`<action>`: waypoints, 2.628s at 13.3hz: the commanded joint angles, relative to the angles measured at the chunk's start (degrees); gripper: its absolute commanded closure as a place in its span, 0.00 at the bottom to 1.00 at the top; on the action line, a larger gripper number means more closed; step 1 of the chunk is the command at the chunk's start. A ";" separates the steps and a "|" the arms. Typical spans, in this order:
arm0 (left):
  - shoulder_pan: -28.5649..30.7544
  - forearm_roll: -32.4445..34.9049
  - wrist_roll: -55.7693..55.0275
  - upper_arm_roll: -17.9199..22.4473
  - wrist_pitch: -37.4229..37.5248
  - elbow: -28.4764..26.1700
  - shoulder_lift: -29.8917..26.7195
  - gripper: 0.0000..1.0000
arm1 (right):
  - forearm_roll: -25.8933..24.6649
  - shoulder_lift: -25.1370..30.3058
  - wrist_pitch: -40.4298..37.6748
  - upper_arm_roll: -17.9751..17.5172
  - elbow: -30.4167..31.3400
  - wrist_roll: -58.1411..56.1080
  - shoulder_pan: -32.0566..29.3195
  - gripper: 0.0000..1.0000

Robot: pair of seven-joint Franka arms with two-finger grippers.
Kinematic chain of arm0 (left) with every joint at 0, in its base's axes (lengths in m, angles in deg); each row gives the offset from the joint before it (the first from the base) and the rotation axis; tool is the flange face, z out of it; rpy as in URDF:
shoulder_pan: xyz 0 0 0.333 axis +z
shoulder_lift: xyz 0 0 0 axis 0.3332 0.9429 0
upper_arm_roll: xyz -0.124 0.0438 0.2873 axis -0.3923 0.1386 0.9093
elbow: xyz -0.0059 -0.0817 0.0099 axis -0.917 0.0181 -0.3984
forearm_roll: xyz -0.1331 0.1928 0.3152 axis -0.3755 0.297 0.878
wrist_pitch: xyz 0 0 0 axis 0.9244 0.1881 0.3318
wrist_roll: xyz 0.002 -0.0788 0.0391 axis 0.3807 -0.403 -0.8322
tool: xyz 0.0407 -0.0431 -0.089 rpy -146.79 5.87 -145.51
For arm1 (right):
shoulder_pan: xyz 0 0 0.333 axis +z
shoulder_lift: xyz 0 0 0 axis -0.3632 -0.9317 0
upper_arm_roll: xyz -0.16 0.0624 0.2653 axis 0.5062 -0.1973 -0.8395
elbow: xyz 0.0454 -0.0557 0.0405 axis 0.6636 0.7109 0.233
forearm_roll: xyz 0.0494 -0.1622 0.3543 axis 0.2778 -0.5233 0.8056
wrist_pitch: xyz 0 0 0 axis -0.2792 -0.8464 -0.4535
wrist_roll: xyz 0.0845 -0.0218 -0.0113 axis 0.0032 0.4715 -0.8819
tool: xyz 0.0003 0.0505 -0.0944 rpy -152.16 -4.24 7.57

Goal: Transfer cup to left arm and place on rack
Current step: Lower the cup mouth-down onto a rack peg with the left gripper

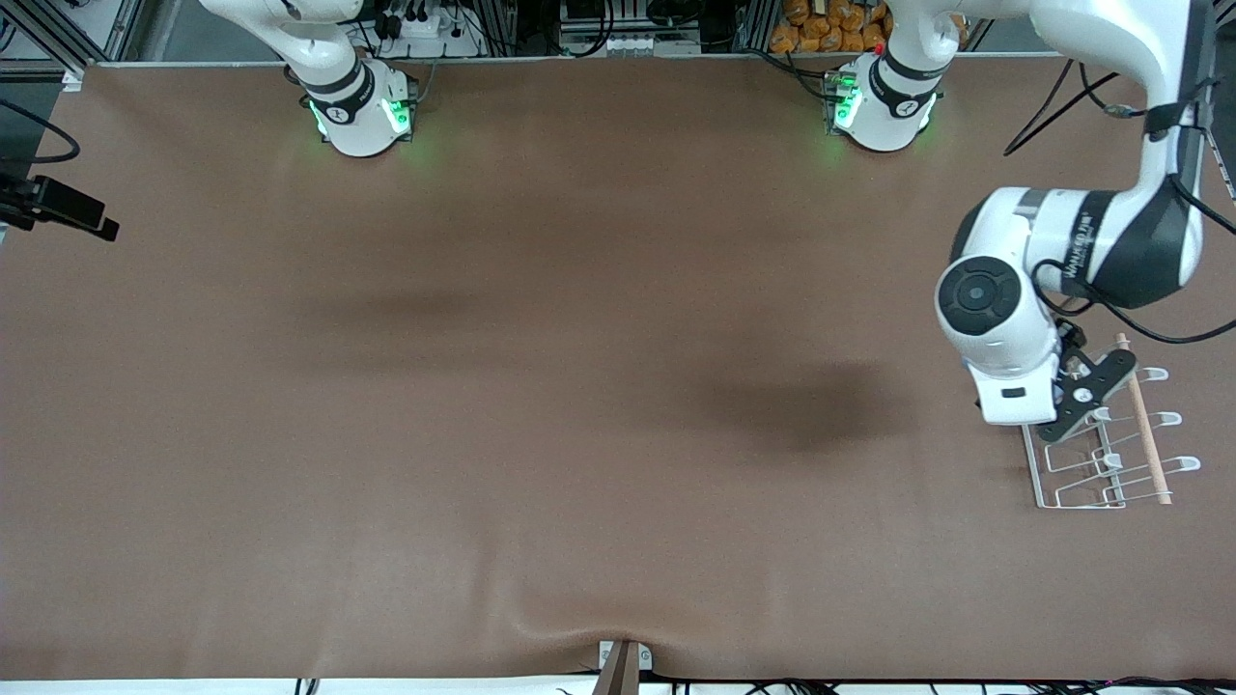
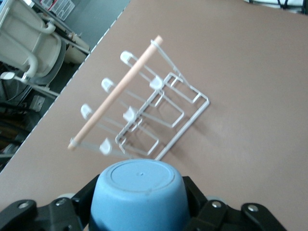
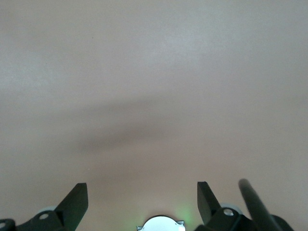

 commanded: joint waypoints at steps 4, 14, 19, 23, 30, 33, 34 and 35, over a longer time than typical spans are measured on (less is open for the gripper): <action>5.95 12.44 -1.10 -0.47 -7.70 -11.16 -6.72 1.00 | 0.37 2.11 -0.37 -0.40 1.84 1.15 0.05 0.00; 10.16 37.30 -27.02 -0.56 -6.55 -20.85 -9.21 1.00 | 0.37 2.11 -0.73 -0.31 1.75 0.89 -0.31 0.00; 11.24 45.69 -33.53 -0.91 -6.38 -22.16 -7.62 1.00 | 0.37 2.03 -0.55 -0.58 1.48 0.45 0.05 0.00; 8.86 45.69 -34.59 -1.43 -3.22 -21.29 -6.48 1.00 | 0.37 1.85 -0.11 -0.58 1.04 0.36 0.22 0.00; 9.56 49.38 -39.25 -1.26 -3.13 -21.37 -3.75 1.00 | -0.34 1.59 -2.40 -0.49 -1.06 0.63 -0.04 0.00; 9.38 49.38 -41.09 -1.26 -3.13 -21.11 -1.65 1.00 | -0.16 1.33 -2.31 -0.40 -1.07 0.45 0.04 0.00; 9.38 49.73 -42.40 -1.26 -3.13 -21.02 -0.42 1.00 | -0.07 1.06 -2.31 -0.49 -1.07 0.36 0.05 0.00; 9.38 50.95 -43.63 -1.17 -3.13 -20.93 0.28 1.00 | 0.10 0.89 -2.31 -0.49 -1.07 0.36 0.22 0.00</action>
